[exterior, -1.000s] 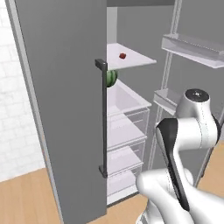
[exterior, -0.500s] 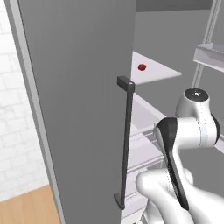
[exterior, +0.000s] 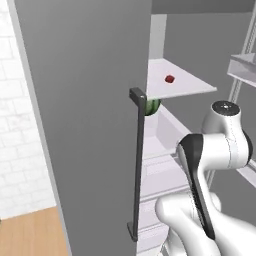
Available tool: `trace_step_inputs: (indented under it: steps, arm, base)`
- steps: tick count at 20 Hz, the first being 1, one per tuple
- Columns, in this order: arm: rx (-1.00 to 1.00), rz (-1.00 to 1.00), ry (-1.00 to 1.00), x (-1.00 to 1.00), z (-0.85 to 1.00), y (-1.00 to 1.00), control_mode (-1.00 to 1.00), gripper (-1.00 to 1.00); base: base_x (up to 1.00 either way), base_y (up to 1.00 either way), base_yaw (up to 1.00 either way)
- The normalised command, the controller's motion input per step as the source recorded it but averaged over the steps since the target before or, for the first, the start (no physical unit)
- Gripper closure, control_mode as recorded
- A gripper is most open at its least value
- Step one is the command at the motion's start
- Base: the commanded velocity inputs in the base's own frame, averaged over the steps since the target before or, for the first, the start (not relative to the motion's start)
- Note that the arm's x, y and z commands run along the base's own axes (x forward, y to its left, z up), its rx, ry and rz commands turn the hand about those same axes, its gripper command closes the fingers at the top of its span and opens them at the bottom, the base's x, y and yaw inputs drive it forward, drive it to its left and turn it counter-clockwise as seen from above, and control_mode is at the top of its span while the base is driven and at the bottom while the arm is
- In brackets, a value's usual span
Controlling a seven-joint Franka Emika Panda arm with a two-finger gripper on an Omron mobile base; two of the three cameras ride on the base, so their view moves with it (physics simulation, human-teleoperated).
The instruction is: Take the strawberry from the fridge and place it on top of the pancake, located on the dining counter.
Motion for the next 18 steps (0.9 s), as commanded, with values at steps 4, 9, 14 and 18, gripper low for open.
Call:
trace_step_inputs:
  steps: [4,9,14,18]
  arm:
    - [0.0,0.0,0.0,0.0,0.0,0.0,1.0,-1.0]
    - [0.0,0.0,0.0,0.0,0.0,0.0,1.0,-1.0]
    - [0.0,0.0,0.0,0.0,0.0,0.0,1.0,-1.0]
    - [0.0,0.0,0.0,0.0,0.0,0.0,1.0,-1.0]
  base:
    - [0.14,-0.25,0.23]
    - [0.34,-0.1,0.13]
    - [0.09,-0.29,0.02]
    - [0.1,-0.35,0.0]
